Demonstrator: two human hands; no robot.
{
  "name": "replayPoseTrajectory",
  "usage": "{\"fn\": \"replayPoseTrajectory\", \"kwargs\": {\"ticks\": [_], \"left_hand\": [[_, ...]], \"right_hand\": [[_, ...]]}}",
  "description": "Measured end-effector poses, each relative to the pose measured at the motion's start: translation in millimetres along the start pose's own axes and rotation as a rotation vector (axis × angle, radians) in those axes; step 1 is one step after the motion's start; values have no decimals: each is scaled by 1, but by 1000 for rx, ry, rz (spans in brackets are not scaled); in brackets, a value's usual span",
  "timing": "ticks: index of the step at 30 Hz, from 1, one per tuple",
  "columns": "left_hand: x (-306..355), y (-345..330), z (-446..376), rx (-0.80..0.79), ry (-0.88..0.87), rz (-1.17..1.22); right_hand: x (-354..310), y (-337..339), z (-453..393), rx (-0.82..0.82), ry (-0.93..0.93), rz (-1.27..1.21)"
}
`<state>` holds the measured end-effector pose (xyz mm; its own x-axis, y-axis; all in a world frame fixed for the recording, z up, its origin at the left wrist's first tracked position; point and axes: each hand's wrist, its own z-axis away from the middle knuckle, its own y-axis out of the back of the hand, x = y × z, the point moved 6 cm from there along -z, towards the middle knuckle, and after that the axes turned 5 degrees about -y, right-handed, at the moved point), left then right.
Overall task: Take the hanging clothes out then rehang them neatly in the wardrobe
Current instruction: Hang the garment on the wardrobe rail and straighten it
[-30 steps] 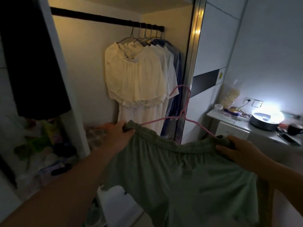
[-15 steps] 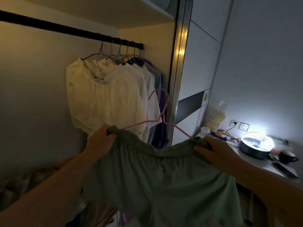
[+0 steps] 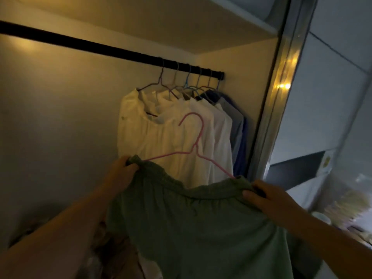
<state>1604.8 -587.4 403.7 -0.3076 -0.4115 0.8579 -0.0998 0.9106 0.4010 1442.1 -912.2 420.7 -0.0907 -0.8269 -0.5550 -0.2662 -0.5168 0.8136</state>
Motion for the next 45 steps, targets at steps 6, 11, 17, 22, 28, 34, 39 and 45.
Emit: {"fn": "replayPoseTrajectory", "kwargs": {"ticks": [6, 11, 17, 22, 28, 34, 39, 45], "left_hand": [[-4, 43, -17, 169, 29, -106], [-11, 73, -58, 220, 19, -282], [-7, 115, -131, 310, -27, -343], [6, 150, -197, 403, -73, -370], [28, 171, -270, 445, -158, -286], [40, 156, -312, 379, -213, -218], [27, 134, -335, 293, -227, -181], [18, 117, -351, 245, -206, -171]], "right_hand": [[-20, -30, -78, -193, 47, -107], [-60, -37, -121, -124, 164, 24], [-130, -27, -173, 38, 287, 12], [-181, -19, -216, 198, 340, 39], [-219, 8, -249, 383, 282, 91], [-227, 17, -267, 469, 201, 134], [-218, 9, -275, 448, 146, 184], [-209, -2, -279, 418, 178, 157]]}}
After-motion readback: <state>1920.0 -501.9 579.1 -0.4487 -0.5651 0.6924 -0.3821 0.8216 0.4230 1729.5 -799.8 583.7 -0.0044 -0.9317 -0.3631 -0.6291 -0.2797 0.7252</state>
